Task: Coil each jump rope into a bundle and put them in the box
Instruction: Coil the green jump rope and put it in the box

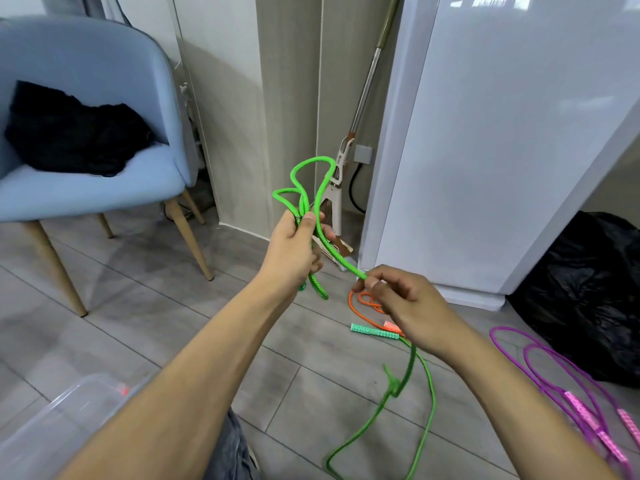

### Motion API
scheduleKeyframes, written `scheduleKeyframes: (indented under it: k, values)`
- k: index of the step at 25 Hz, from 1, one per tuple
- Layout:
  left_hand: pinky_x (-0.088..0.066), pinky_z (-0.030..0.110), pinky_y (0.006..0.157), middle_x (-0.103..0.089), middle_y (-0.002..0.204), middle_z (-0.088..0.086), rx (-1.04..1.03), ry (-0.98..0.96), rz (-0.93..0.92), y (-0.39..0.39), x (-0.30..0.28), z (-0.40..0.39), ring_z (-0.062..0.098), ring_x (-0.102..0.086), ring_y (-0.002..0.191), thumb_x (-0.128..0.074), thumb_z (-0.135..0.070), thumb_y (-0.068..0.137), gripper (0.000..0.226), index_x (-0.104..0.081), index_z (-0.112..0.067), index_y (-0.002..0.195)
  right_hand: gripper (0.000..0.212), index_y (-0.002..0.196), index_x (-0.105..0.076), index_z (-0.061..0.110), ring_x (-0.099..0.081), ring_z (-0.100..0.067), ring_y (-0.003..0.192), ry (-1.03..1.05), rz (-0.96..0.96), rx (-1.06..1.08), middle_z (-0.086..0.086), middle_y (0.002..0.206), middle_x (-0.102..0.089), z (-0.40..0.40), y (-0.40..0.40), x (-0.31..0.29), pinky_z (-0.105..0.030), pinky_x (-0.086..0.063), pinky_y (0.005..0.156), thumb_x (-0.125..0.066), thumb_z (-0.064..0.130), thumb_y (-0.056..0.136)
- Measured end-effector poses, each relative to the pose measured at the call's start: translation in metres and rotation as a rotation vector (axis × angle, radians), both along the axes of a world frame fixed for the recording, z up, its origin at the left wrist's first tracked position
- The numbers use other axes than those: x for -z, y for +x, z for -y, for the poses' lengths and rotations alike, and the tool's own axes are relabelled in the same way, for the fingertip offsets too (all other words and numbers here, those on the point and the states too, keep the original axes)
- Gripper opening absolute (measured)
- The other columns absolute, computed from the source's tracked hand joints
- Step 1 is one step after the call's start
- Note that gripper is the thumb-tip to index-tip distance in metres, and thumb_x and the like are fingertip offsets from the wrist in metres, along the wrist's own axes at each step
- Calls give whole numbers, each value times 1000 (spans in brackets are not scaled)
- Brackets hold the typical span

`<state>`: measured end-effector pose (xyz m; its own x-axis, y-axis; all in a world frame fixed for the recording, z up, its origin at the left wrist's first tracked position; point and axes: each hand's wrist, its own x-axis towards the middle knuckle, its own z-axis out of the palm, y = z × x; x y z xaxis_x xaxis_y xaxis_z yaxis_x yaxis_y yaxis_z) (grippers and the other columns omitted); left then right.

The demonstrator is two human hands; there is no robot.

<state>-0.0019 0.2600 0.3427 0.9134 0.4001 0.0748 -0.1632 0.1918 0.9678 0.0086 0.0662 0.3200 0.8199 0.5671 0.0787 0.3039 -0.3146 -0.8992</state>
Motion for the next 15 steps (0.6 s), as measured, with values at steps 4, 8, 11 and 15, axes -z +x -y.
scheduleKeyframes:
  k: [4, 8, 11, 15]
  values:
    - [-27, 23, 41, -62, 73, 4, 48, -126, -19, 1, -1, 9, 12, -29, 41, -38, -17, 106, 21, -58, -10, 104, 21, 85, -70, 35, -43, -7, 60, -225, 120, -28, -1, 74, -61, -6, -11, 7, -31, -35, 62, -54, 34, 99]
    - [-31, 22, 43, -50, 67, -5, 57, -30, -56, 5, 3, 3, 8, -32, 43, -40, -24, 106, 30, -66, -9, 109, 23, 80, -70, 33, -38, -12, 56, -221, 98, -26, -10, 72, -59, -5, -9, -2, -33, -32, 59, -54, 34, 97]
    - [-36, 22, 51, -47, 61, -8, -4, 119, -105, 6, 7, 5, 4, -40, 45, -41, -25, 106, 29, -63, -14, 90, 23, 79, -70, 32, -39, -12, 55, -250, 118, -48, -1, 63, -55, -3, -9, -3, -32, -32, 59, -54, 32, 95]
    - [-56, 36, 60, -46, 55, 1, 63, -398, -49, 5, 0, 4, 19, -51, 50, -36, -18, 107, 30, -49, -10, 82, 25, 86, -71, 33, -35, -13, 56, -257, 91, -112, 0, 59, -41, -1, -12, -1, -32, -31, 59, -51, 40, 100]
